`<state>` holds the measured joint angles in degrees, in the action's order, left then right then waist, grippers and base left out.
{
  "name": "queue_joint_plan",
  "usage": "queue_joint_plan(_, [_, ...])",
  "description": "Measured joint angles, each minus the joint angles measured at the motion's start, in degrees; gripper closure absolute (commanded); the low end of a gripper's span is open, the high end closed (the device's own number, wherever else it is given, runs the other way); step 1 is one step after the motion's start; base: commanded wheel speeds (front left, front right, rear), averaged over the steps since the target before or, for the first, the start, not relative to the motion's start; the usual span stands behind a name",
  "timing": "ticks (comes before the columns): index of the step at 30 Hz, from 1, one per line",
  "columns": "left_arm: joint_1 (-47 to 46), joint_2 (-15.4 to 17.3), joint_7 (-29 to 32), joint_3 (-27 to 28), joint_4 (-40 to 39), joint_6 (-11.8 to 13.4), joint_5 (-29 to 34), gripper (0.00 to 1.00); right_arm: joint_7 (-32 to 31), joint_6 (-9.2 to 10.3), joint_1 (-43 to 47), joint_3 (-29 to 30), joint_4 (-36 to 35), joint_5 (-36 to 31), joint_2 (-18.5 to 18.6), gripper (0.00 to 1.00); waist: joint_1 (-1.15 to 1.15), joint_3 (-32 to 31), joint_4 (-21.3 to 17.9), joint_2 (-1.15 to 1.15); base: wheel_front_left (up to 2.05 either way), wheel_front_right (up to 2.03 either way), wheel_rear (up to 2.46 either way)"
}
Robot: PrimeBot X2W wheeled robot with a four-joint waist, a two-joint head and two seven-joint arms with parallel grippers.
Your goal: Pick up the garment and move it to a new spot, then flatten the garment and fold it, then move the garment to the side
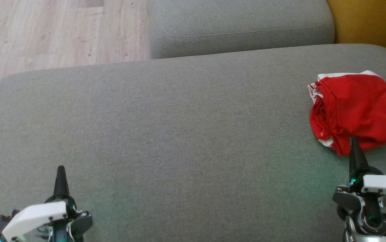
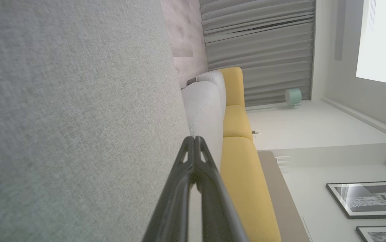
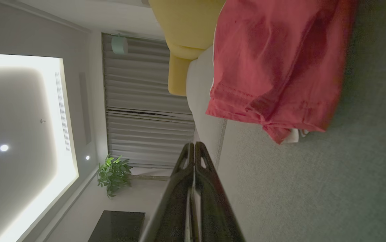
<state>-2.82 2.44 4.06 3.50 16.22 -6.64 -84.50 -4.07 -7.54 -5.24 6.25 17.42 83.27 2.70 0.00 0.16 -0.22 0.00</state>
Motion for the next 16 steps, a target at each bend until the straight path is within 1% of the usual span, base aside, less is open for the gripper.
queue_joint_plan(12, [-0.4,0.0,2.0,0.6,0.0,-0.4,-6.9,1.00,-2.0,0.01,0.1,1.3,-0.9,7.8,0.0,1.00,0.00,0.0,0.2,0.00,0.00,0.00,0.00])
queue_joint_plan(16, [-0.4,0.0,2.0,0.7,0.0,-0.4,-7.4,1.00,-2.1,0.01,0.1,1.4,-1.1,8.5,0.0,1.00,0.00,0.0,0.2,0.00,0.00,0.00,0.00])
